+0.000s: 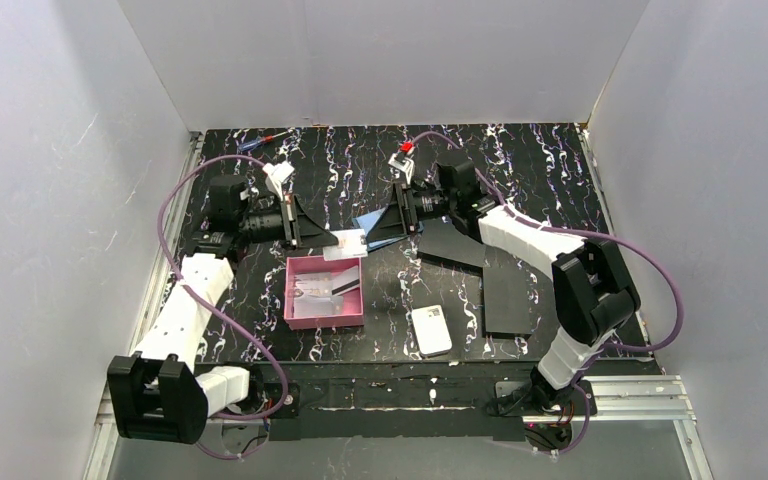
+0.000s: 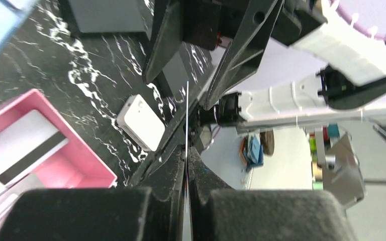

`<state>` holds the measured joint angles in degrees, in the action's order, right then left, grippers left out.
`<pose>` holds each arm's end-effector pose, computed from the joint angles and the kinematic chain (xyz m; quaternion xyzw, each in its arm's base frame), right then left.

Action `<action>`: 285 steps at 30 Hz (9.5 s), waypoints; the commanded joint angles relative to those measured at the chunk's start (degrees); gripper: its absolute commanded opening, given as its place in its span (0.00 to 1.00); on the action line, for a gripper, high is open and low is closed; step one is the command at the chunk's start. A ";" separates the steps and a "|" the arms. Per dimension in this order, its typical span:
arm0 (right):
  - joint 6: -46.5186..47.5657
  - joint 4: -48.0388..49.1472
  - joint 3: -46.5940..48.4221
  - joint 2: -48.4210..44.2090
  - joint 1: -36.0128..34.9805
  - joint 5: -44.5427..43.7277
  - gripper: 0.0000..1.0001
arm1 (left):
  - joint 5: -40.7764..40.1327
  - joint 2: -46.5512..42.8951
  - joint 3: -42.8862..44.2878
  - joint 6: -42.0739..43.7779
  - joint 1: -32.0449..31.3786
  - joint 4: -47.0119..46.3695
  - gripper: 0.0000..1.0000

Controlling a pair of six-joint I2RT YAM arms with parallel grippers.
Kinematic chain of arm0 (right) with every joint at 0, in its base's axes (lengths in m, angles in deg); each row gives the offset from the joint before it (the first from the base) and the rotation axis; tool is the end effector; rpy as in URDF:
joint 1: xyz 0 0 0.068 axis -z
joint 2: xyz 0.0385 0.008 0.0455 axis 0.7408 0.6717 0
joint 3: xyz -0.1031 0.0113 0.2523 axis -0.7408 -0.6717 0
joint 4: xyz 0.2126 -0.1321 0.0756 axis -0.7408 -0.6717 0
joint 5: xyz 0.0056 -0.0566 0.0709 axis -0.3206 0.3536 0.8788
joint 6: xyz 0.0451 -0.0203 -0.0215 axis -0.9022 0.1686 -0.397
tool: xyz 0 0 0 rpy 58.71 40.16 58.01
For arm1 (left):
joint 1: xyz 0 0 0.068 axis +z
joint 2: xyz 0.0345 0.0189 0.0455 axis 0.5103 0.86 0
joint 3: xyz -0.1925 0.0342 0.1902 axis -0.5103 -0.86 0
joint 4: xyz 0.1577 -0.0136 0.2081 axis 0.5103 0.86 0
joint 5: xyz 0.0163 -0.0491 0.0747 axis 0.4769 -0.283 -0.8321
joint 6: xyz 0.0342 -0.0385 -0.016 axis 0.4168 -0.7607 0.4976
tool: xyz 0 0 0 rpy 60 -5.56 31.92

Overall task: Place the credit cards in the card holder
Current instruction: Insert the credit card into the card holder.

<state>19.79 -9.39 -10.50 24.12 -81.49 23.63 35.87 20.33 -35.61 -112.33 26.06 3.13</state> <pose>0.3020 0.2374 0.2760 -0.2369 0.7183 0.6280 0.1831 0.2453 -0.0514 0.3150 0.0942 0.7691 -0.5584 0.2963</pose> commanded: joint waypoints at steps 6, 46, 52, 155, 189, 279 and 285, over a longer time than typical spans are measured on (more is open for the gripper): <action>10.15 -7.46 2.22 -5.09 -1.72 14.29 0.56 | 8.29 -0.44 2.97 9.70 -5.84 6.85 0.00; 10.19 -5.96 6.17 15.91 10.40 -26.79 0.01 | -22.43 47.74 34.97 -4.54 -9.24 9.25 0.35; 8.57 -3.25 4.89 15.80 10.59 -25.86 0.01 | -19.30 52.45 38.59 -5.71 -10.64 7.17 0.40; 17.08 -8.50 12.24 25.31 9.44 -32.89 0.01 | -14.12 57.69 18.92 -24.49 -8.62 -29.50 0.00; 16.62 -8.32 12.43 25.95 9.46 -32.63 0.01 | -22.15 59.69 19.28 -25.17 -9.52 -37.45 0.00; 18.26 -18.25 17.81 27.96 14.02 -26.58 0.28 | -28.11 64.67 49.00 -13.06 -18.88 9.78 0.76; 15.72 -14.13 15.85 27.57 13.09 -24.82 0.20 | -28.71 66.94 55.39 -13.15 -21.43 9.84 0.72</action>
<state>37.41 -27.18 6.46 50.94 -66.98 -3.46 7.12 86.36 14.60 -126.08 7.05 10.82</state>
